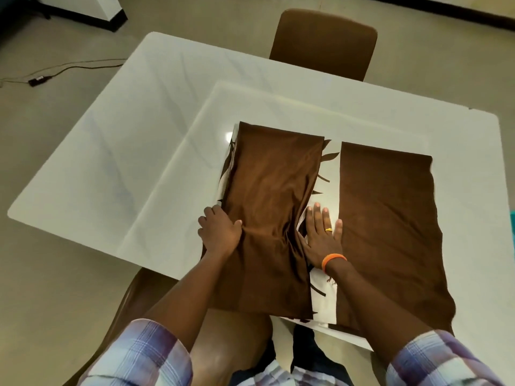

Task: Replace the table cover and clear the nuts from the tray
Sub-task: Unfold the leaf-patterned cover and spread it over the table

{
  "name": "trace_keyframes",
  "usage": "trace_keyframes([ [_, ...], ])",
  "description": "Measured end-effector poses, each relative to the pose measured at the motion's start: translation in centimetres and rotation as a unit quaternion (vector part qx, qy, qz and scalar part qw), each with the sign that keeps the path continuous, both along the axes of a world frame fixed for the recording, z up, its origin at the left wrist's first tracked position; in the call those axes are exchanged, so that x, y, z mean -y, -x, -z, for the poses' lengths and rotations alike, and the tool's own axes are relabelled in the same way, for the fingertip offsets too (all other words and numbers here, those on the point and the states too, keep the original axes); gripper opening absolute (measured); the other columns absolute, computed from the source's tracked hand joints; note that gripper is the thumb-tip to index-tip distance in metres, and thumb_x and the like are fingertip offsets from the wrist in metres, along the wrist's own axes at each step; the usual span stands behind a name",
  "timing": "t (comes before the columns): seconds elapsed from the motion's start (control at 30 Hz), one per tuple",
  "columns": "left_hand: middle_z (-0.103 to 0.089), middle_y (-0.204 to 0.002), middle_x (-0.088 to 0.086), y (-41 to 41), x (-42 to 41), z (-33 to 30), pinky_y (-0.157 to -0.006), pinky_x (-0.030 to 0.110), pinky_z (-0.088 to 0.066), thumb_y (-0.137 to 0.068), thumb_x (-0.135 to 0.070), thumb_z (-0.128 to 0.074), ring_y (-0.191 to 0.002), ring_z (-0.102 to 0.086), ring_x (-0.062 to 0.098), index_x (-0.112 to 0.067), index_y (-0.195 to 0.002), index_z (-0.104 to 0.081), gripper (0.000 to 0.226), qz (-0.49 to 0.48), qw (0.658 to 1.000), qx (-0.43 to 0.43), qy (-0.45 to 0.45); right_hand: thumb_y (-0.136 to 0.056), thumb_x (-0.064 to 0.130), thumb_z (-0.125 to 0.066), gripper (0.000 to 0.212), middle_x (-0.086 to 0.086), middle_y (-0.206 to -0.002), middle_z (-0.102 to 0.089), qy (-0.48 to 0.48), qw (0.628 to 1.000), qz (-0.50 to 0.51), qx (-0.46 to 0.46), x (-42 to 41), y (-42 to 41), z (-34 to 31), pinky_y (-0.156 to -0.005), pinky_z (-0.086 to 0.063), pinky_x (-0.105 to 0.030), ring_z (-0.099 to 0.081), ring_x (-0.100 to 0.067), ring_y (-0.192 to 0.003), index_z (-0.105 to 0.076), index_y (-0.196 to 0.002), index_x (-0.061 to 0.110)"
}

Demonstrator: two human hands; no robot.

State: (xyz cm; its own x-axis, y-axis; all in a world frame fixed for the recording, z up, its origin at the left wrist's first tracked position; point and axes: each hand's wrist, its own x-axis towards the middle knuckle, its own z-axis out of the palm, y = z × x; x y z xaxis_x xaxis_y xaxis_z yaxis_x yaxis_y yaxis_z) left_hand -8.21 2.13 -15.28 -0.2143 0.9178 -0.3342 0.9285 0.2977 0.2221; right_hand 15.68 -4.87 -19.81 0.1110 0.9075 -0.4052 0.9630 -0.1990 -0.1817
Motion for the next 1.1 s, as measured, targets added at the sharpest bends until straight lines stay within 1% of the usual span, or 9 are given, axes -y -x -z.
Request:
trace_keyframes([
  [0.13,-0.047,-0.135,0.012,0.5,-1.3,0.0,-0.096,0.046,-0.046,-0.080,-0.050,-0.072,-0.122,-0.049,0.033,-0.011,-0.135,-0.040,0.074,-0.049,0.997,0.040,0.044,-0.080,0.070,0.010,0.082,0.003,-0.154,0.033,0.006,1.000,-0.003,0.027,0.0,0.2,0.3,-0.114,0.015,-0.055,0.030,-0.019,-0.142,0.020,-0.149,0.026],
  [0.43,-0.067,-0.119,0.015,4.2,-5.2,1.0,-0.092,0.039,-0.050,-0.082,-0.044,-0.070,-0.110,-0.062,0.034,-0.007,-0.121,-0.065,0.054,-0.067,0.973,0.187,0.115,-0.083,0.067,0.010,0.078,0.002,-0.157,0.026,0.013,0.998,-0.006,0.059,0.0,0.4,-0.1,-0.112,0.008,-0.062,0.020,-0.023,-0.146,0.014,-0.151,0.029],
  [0.5,-0.065,-0.120,0.018,6.8,-7.3,0.6,-0.095,0.042,-0.047,-0.085,-0.042,-0.067,-0.115,-0.057,0.037,-0.008,-0.118,-0.066,0.048,-0.123,0.983,0.118,0.063,-0.091,0.067,-0.004,0.071,0.003,-0.157,0.027,0.006,0.999,-0.002,0.046,0.1,0.4,-0.3,-0.111,0.005,-0.064,0.021,-0.023,-0.146,0.019,-0.149,0.033],
  [0.6,-0.046,-0.135,0.021,11.0,-9.9,-0.8,-0.101,0.049,-0.034,-0.095,-0.019,-0.048,-0.125,-0.040,0.040,-0.006,-0.124,-0.057,0.033,-0.208,0.970,-0.109,-0.057,-0.093,0.065,-0.012,0.072,0.004,-0.153,0.037,0.013,0.999,-0.007,0.031,-0.1,0.4,-0.2,-0.110,0.008,-0.065,0.028,-0.022,-0.144,0.028,-0.145,0.035],
  [0.67,-0.037,-0.140,0.025,11.7,-10.3,-1.4,-0.097,0.051,-0.034,-0.091,-0.008,-0.048,-0.123,-0.038,0.043,-0.003,-0.131,-0.046,0.040,-0.206,0.961,-0.139,-0.119,-0.092,0.066,-0.014,0.075,0.003,-0.153,0.036,0.017,0.999,-0.006,0.040,-0.2,0.5,-0.2,-0.110,0.008,-0.066,0.026,-0.024,-0.144,0.027,-0.146,0.034],
  [0.77,-0.031,-0.147,0.024,8.2,-7.9,-1.5,-0.101,0.052,-0.039,-0.090,-0.029,-0.059,-0.128,-0.037,0.043,-0.009,-0.141,-0.033,0.060,-0.037,0.991,-0.079,-0.103,-0.094,0.063,-0.030,0.073,-0.005,-0.162,0.004,-0.001,0.999,0.018,0.039,-1.1,1.0,-1.2,-0.111,-0.007,-0.066,-0.001,-0.031,-0.149,-0.004,-0.153,0.029],
  [0.87,-0.010,-0.158,0.016,2.9,-4.0,-0.1,-0.113,0.055,-0.023,-0.093,-0.058,-0.045,-0.143,-0.017,0.041,-0.018,-0.152,-0.016,0.077,0.029,0.999,0.037,0.013,-0.094,0.056,-0.037,0.058,-0.010,-0.154,-0.026,-0.050,0.996,0.062,0.026,-3.0,0.9,-2.4,-0.108,-0.024,-0.066,-0.026,-0.031,-0.141,-0.034,-0.141,0.022],
  [0.97,0.016,-0.162,0.011,1.9,-2.3,2.3,-0.114,0.062,0.000,-0.088,-0.075,-0.030,-0.148,0.013,0.039,-0.023,-0.154,0.012,0.094,0.063,0.994,0.009,0.094,-0.090,0.071,-0.026,0.074,-0.006,-0.161,-0.002,-0.038,0.990,0.134,0.031,-3.8,-0.9,-1.7,-0.106,-0.003,-0.074,0.000,-0.033,-0.148,-0.012,-0.149,0.030],
  [1.1,0.024,-0.160,0.009,5.3,-3.2,3.4,-0.112,0.064,0.005,-0.080,-0.086,-0.021,-0.146,0.021,0.038,-0.027,-0.152,0.019,0.101,0.081,0.993,-0.019,0.090,-0.078,0.088,-0.011,0.086,0.008,-0.159,0.021,0.000,0.985,0.169,0.026,-2.7,-3.9,-0.7,-0.098,0.011,-0.076,0.019,-0.028,-0.147,0.016,-0.147,0.044],
])
